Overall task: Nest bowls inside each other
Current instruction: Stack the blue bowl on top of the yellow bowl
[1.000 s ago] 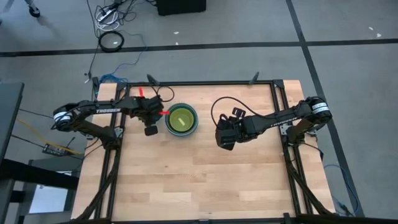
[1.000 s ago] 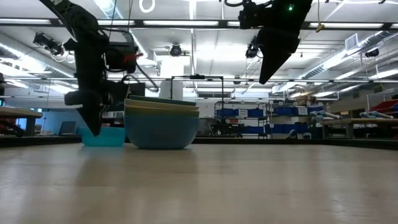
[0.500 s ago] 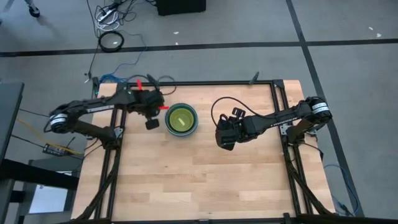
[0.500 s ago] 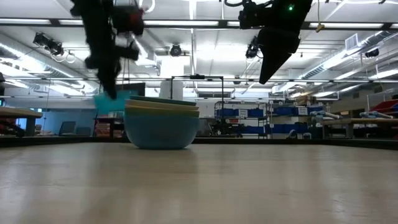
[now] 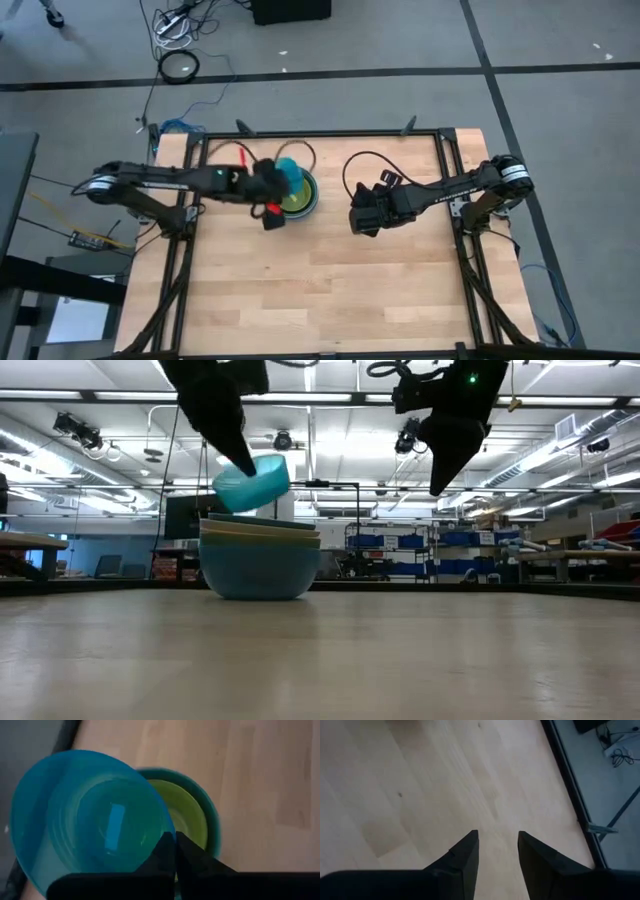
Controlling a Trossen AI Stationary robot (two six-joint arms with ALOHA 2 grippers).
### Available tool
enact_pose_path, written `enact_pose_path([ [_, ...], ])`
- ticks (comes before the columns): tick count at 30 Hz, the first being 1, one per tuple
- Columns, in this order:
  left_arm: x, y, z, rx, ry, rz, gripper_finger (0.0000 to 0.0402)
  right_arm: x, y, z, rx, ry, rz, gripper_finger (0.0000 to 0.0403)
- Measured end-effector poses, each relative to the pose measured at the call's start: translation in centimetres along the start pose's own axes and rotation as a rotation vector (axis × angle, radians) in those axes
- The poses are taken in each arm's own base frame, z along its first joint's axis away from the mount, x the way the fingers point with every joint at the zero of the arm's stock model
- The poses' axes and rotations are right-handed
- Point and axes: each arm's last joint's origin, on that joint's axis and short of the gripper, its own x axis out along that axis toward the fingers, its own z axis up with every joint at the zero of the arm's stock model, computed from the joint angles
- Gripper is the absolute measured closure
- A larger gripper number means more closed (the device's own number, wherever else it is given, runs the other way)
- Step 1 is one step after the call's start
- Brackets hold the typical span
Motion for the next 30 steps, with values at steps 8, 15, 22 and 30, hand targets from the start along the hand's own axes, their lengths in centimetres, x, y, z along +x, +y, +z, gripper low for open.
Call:
enact_pose_path([
  [8, 3.5, -2.3, -0.1, -0.013, 0.09, 0.015, 0.0399, -1.0, -0.7, -0.2, 0.037, -0.024, 0.016, 0.0281],
  [15, 4.9, -2.8, -0.2, -0.038, 0.124, 0.005, 0.0399, -2.6, -1.8, -0.5, 0.074, -0.071, 0.049, 0.0284],
  [22, 4.8, -2.9, 0.1, -0.063, 0.096, -0.031, 0.0394, -3.5, -2.7, -0.6, 0.099, -0.101, 0.068, 0.0285],
  [30, 4.8, -3.0, -0.2, -0.128, 0.134, -0.06, 0.0364, -3.4, -2.6, -0.6, 0.098, -0.1, 0.068, 0.0285],
])
